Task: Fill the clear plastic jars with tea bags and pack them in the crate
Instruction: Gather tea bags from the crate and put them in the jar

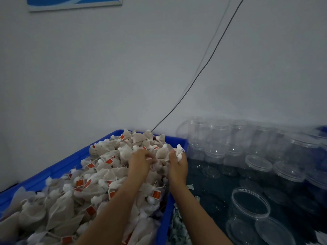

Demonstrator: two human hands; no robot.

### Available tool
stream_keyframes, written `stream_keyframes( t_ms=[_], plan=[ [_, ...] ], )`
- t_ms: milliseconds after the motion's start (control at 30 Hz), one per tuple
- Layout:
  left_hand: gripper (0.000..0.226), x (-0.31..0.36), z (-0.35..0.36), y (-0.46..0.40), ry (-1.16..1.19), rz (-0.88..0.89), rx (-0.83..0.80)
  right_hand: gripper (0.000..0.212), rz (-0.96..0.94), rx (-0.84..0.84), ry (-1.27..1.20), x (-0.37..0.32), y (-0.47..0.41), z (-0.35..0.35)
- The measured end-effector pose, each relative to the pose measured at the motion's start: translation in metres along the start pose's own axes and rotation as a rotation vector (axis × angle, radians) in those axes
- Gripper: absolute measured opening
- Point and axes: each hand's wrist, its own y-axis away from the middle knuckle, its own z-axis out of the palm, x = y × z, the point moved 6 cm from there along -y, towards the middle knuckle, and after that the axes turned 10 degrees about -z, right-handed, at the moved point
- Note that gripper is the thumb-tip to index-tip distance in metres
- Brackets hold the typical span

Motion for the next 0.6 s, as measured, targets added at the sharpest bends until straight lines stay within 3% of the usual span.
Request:
stream_keyframes(
  t_ms=[133,300,400,533,600],
  plan=[
    [0.021,0.0,-0.03,-0.012,0.165,-0.082,-0.046,0.028,-0.036,-0.108,-0.021,-0.004,0.003,0.009],
    [0.032,0.0,-0.037,-0.014,0.191,-0.1,-0.099,0.05,-0.1,-0.399,-0.006,-0.01,0.01,0.027],
    [0.033,-0.006,-0.029,-0.013,0.368,-0.231,-0.223,0.038,-0.133,-0.565,-0.012,-0.015,0.015,0.035],
    [0.028,-0.004,-0.018,-0.006,0.722,-0.375,-0.396,0.041,-0.09,-0.372,0.043,-0.006,0.007,0.026],
    [0.017,-0.005,-0.019,-0.006,0.574,-0.311,-0.307,0.035,-0.103,-0.229,0.075,-0.003,0.002,0.018]
  ],
)
